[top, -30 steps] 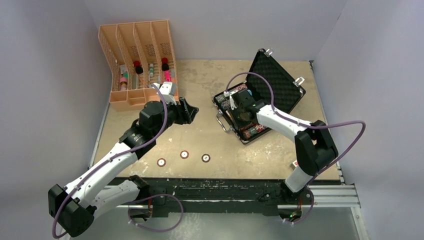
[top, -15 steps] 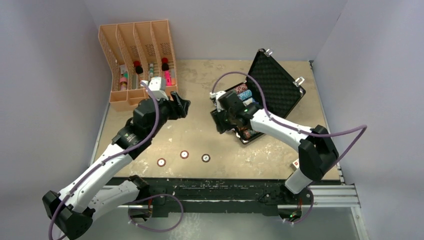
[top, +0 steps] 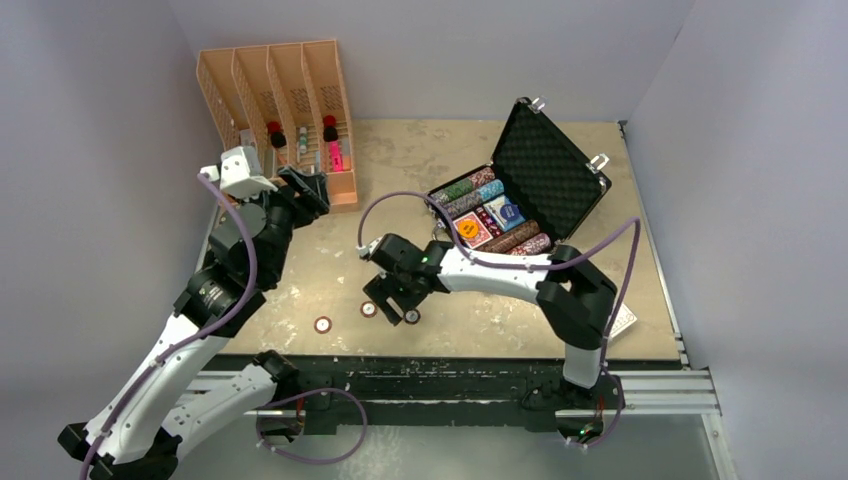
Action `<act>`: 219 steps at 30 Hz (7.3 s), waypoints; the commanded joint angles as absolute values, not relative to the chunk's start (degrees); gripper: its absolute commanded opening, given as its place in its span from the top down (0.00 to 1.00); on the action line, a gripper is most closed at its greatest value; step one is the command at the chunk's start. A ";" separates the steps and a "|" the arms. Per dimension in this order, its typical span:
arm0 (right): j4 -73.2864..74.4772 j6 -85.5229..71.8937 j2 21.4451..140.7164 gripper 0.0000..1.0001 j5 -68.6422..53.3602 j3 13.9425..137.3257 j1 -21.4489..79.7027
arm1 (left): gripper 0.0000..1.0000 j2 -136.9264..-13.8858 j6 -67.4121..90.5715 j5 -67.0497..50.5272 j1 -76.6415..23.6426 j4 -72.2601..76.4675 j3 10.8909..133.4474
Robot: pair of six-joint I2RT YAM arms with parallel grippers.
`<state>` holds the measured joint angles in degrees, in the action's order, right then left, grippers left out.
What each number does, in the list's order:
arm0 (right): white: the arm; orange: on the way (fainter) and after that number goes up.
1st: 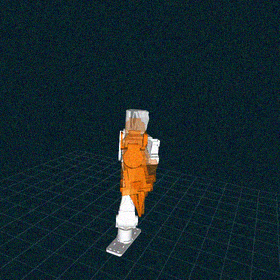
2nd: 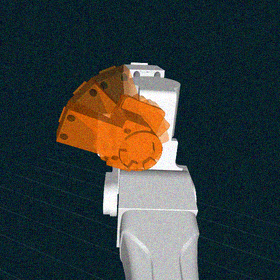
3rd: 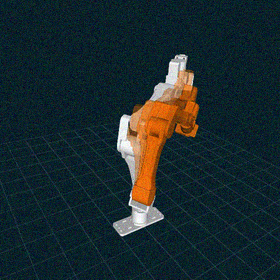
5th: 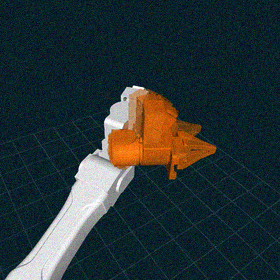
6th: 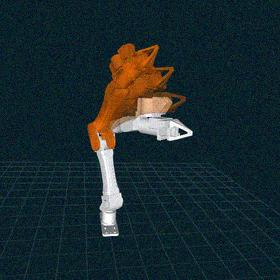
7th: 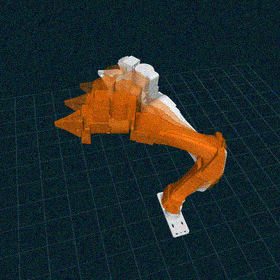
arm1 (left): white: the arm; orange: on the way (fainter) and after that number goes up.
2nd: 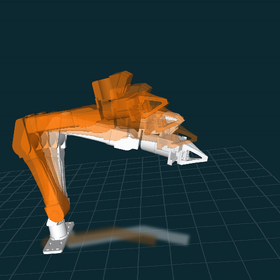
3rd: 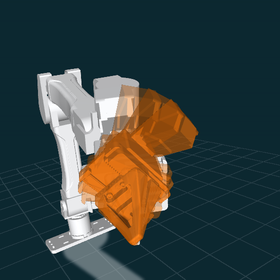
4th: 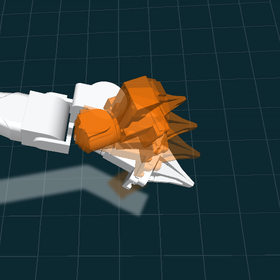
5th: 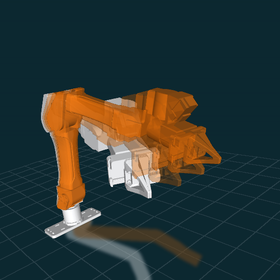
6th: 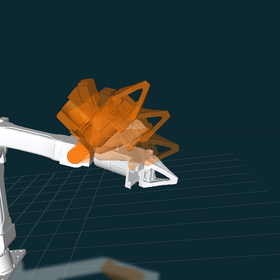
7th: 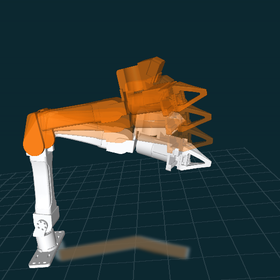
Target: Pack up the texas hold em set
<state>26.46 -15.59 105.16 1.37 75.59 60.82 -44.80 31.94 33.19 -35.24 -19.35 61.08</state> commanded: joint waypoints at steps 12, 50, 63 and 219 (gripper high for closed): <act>33.44 -19.39 112.49 0.26 3.82 80.87 62.94 | 0.35 -44.80 32.26 34.87 -34.89 -21.01 60.20; 35.15 -24.67 114.60 0.67 9.82 82.56 61.12 | 0.35 -42.67 35.68 35.26 -34.86 -22.69 55.31; 23.94 -31.56 97.73 0.68 11.76 73.17 50.44 | 0.34 -47.37 44.28 27.64 -34.89 -16.95 44.22; 28.50 -19.59 91.83 1.00 3.73 64.71 28.36 | 0.45 -47.97 31.90 9.65 -31.20 -3.34 44.65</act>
<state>26.20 -18.17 91.37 -1.43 62.39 28.47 -48.12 31.88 9.23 -31.24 -5.02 43.94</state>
